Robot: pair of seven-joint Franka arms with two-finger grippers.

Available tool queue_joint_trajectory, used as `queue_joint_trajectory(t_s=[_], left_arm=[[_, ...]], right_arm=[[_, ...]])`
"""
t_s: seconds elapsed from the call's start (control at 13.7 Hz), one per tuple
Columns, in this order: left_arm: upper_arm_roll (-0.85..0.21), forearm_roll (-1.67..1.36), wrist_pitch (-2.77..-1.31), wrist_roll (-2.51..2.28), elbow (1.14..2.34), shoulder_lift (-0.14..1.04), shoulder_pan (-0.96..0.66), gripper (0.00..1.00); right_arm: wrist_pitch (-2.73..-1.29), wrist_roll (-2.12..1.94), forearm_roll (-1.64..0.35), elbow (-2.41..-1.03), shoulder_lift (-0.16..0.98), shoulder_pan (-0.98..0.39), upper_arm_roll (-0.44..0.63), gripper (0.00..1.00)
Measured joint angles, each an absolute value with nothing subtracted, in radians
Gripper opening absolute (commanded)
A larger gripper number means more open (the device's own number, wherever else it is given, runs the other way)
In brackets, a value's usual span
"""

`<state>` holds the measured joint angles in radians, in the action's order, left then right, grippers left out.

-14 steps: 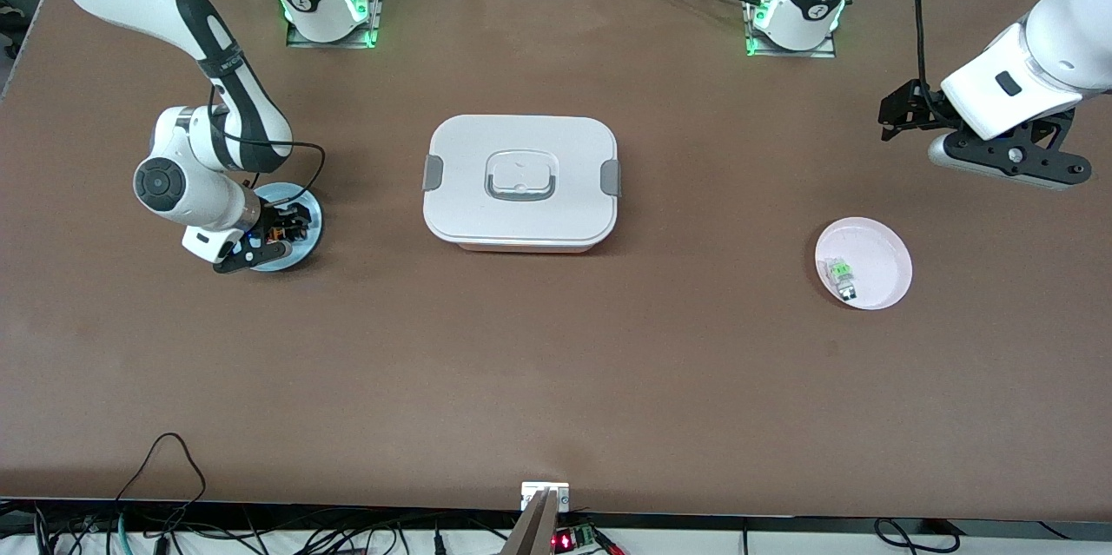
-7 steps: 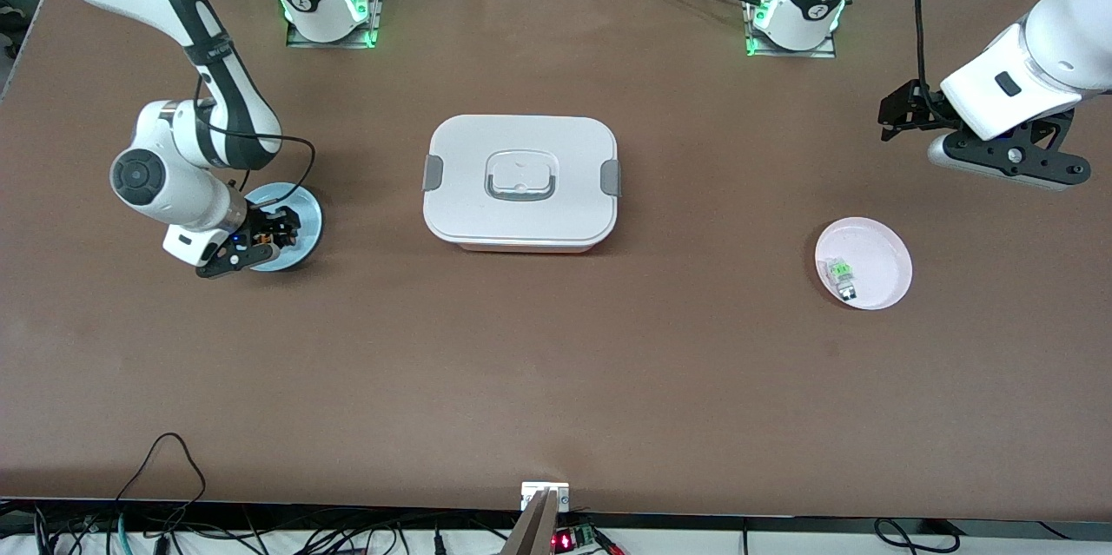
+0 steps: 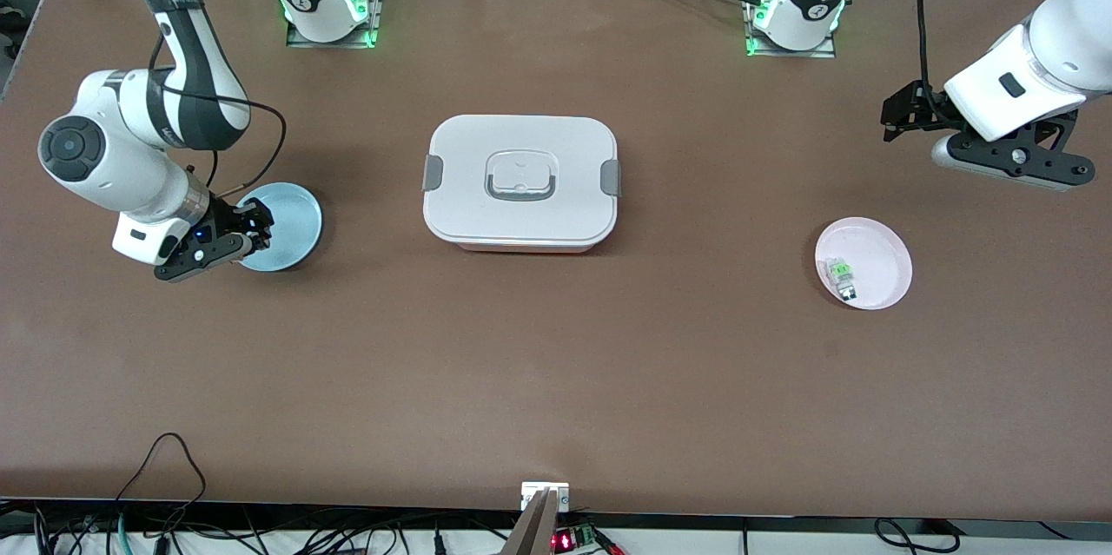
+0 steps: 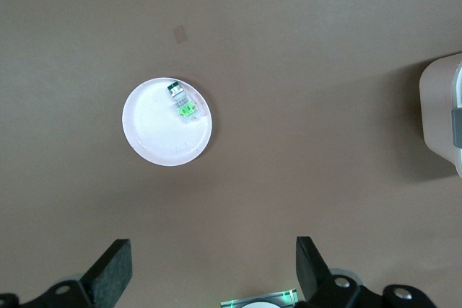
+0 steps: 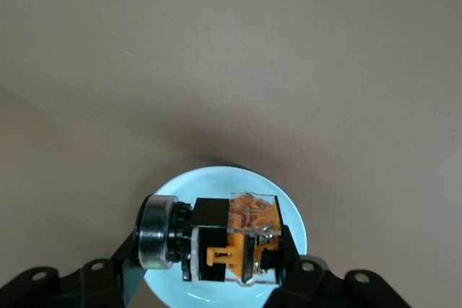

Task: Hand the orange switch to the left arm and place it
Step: 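Lift the switch with the right gripper off the blue plate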

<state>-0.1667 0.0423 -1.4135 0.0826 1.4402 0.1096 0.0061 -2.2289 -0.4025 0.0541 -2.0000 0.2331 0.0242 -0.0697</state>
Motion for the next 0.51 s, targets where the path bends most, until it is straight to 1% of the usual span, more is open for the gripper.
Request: queue_joint_trajectory(t_s=[0.29,0.51], left_arm=[[-0.166,-0.030,-1.389,0.083,1.440,0.113,0.015,1.00],[-0.166,-0.127,-1.315,0.083,1.441,0.139,0.021,1.00]], right_arm=[[-2.135,-0.460,0.049,-1.909,0.173,0.023,-0.156,0.41],[-2.070,-0.529,-0.071,-1.826,0.130,0.022,-0.220,0.41]])
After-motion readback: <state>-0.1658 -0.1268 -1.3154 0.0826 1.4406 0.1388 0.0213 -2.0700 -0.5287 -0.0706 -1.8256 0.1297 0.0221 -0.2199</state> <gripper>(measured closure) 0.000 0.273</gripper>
